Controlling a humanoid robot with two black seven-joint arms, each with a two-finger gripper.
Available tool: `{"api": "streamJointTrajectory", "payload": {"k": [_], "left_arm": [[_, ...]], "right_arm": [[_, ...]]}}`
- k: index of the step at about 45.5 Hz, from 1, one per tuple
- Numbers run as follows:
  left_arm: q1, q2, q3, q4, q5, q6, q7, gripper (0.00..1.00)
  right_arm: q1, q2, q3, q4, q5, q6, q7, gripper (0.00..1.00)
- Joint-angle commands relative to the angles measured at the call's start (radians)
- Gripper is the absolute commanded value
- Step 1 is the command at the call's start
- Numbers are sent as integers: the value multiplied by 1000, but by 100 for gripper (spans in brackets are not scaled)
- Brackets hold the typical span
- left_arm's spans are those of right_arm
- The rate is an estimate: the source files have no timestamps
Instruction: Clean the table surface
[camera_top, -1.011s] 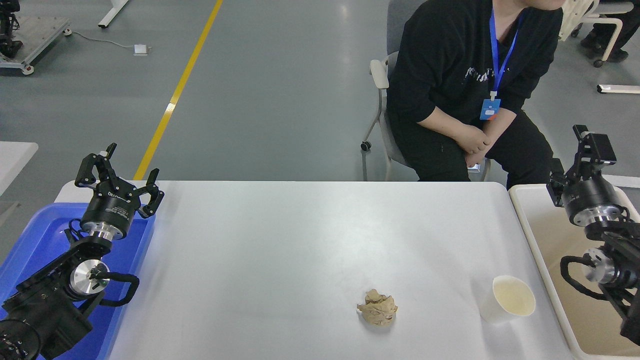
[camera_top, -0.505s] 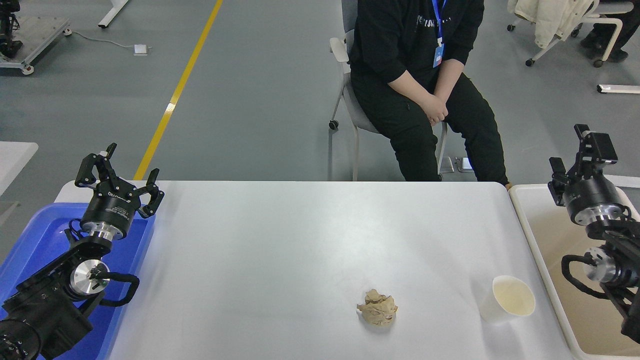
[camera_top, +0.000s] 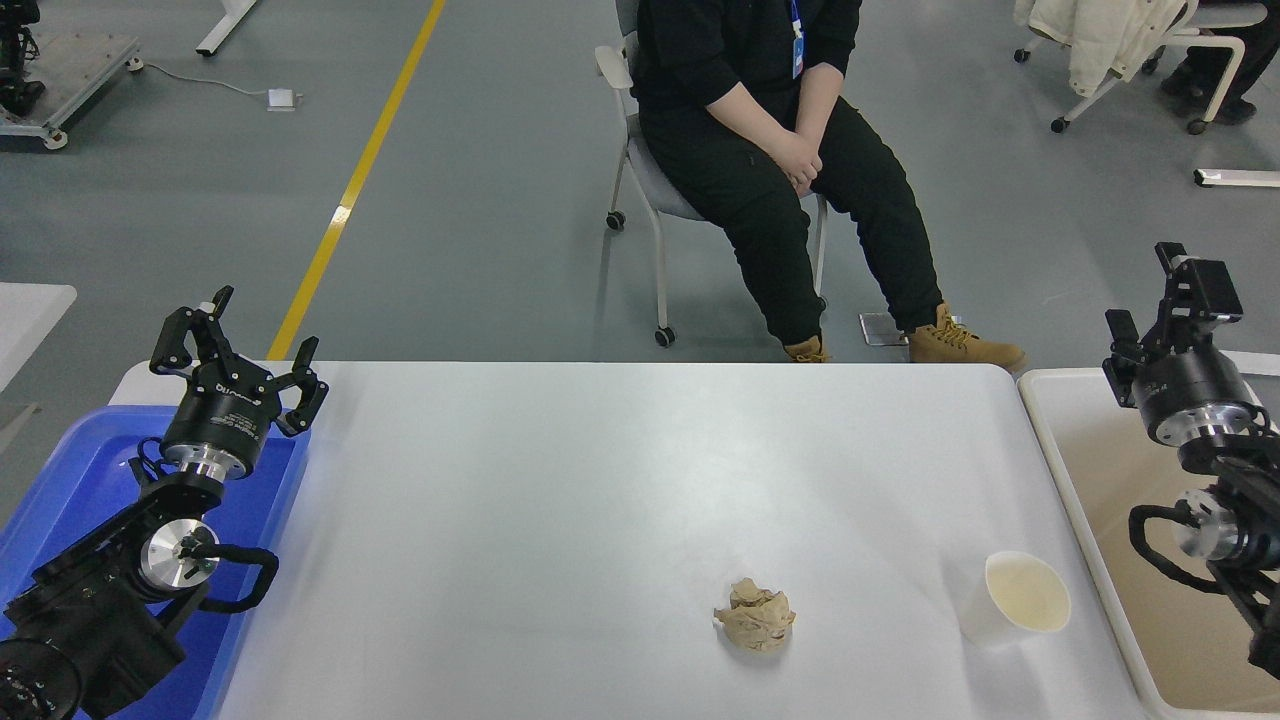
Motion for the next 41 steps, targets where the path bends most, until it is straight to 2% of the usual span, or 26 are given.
{"api": "streamJointTrajectory", "payload": {"k": [1, 12, 19, 33, 41], "left_arm": [[0, -1, 0, 0, 0, 0, 0, 100], [0, 0, 0, 0, 0, 0, 0, 100], [0, 0, 0, 0, 0, 0, 0, 100], [0, 0, 0, 0, 0, 0, 0, 100], [0, 0, 0, 0, 0, 0, 0, 100]], "right_arm": [[3, -18, 3, 2, 0, 6, -49, 99], [20, -67, -11, 7, 0, 92, -72, 99], [34, -146, -60, 14, 0, 98, -72, 99], [245, -331, -473, 8, -3, 122, -70, 99], [405, -381, -756, 14, -41, 194, -69, 99]]}}
